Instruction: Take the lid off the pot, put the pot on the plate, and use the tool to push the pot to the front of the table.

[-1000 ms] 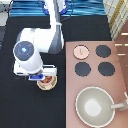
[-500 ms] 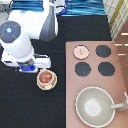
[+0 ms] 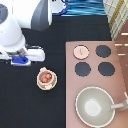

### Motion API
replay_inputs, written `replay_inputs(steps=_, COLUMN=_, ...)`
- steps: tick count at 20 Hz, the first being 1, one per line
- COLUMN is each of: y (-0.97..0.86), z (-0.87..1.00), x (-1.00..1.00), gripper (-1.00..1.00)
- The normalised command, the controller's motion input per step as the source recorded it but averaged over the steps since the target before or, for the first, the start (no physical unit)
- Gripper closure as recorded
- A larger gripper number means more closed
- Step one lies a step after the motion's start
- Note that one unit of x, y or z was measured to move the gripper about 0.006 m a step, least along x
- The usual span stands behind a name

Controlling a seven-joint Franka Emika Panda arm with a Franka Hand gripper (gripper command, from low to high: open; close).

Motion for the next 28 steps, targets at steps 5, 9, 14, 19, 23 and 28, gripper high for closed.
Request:
replay_inputs(steps=5, y=-0.15, z=0.16, x=-0.69, gripper=-1.0)
replay_inputs(steps=9, y=-0.08, z=0.0, x=-0.74, gripper=-1.0)
replay_inputs(steps=14, y=-0.13, z=-0.32, x=-0.83, gripper=-1.0)
replay_inputs(steps=19, y=-0.34, z=-0.48, x=-0.91, gripper=-1.0)
replay_inputs(steps=23, y=-0.43, z=-0.46, x=-0.95, gripper=-1.0)
replay_inputs(steps=28, y=-0.43, z=-0.47, x=-0.95, gripper=-1.0)
